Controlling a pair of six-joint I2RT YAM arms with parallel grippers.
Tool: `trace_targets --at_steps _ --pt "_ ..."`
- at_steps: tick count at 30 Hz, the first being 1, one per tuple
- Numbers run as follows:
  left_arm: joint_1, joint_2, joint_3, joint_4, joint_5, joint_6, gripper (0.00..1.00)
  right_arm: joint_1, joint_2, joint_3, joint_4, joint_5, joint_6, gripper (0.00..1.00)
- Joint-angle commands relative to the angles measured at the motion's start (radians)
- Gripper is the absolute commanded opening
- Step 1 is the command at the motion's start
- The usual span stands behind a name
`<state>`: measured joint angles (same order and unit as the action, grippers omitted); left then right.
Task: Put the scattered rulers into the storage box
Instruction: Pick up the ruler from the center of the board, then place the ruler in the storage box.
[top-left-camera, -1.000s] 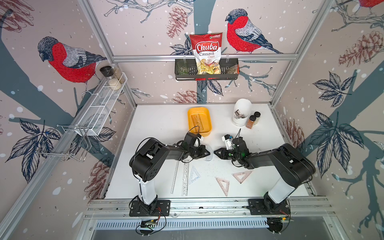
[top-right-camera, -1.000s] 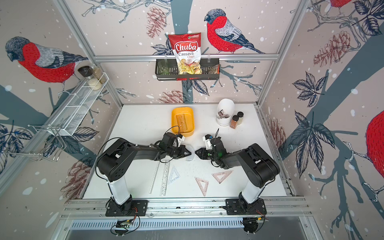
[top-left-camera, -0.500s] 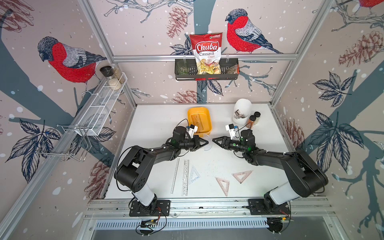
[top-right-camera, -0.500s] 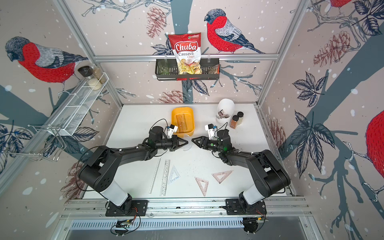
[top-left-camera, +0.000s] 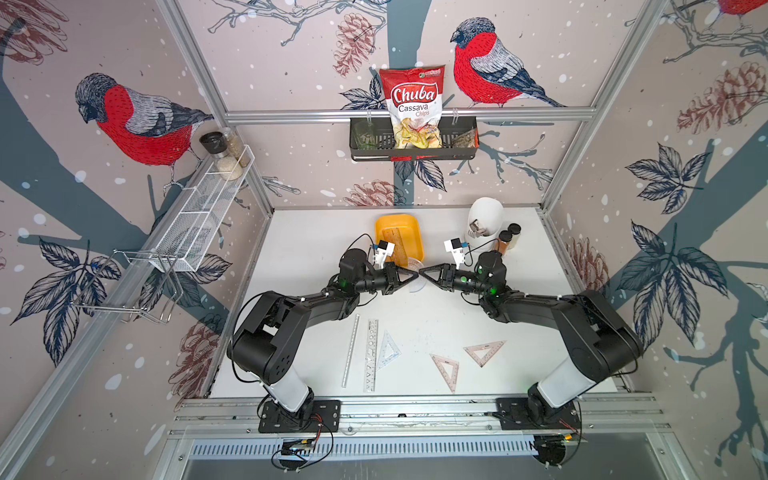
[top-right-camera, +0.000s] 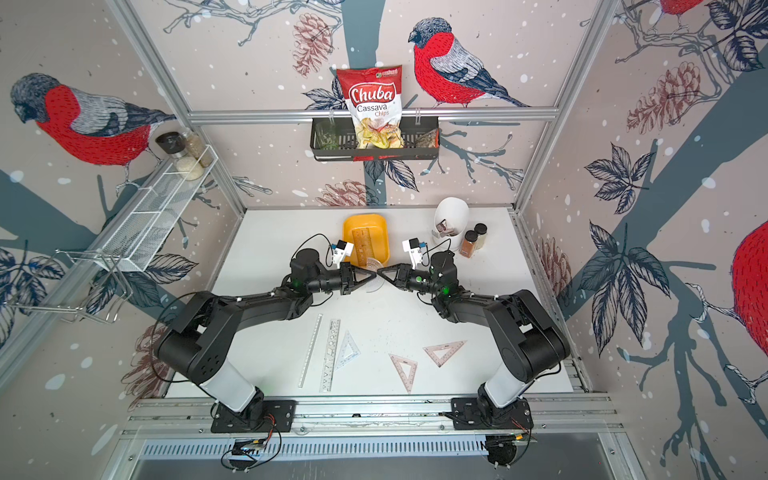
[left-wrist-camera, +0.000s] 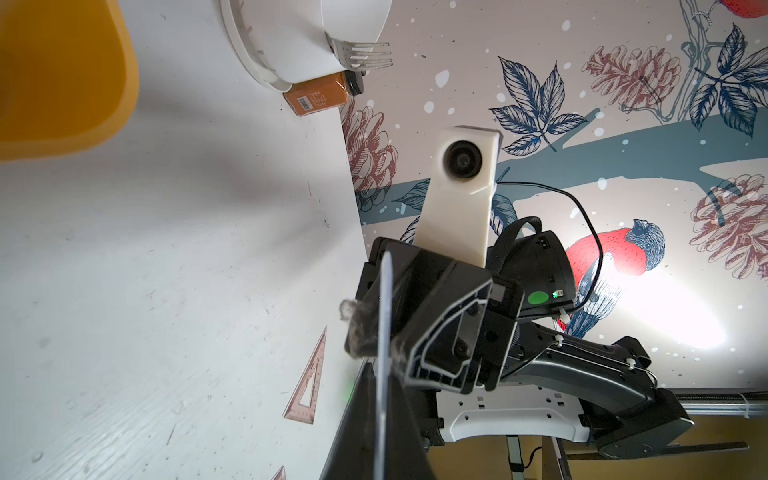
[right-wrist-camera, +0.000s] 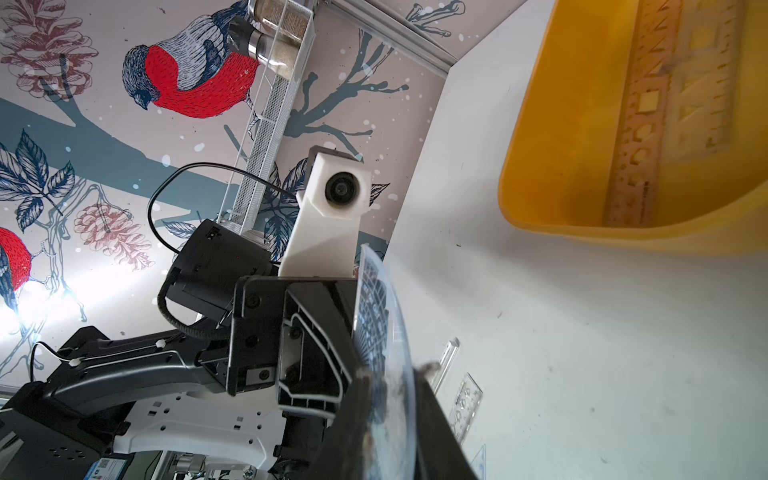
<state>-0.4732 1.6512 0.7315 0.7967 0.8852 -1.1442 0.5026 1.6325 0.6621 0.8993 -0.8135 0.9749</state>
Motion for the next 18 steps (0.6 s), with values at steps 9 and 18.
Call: trace_targets --at_steps 9,18 --pt "0.051 -0.053 0.037 -0.25 -0.053 0.175 0.44 -0.023 0.068 0.209 -0.277 0.008 -0.185 0.0" --pt "0.145 -0.157 0.214 -0.896 -0.4 0.557 0.72 -0.016 0.381 0.699 -0.712 0.214 -0.459 0.0"
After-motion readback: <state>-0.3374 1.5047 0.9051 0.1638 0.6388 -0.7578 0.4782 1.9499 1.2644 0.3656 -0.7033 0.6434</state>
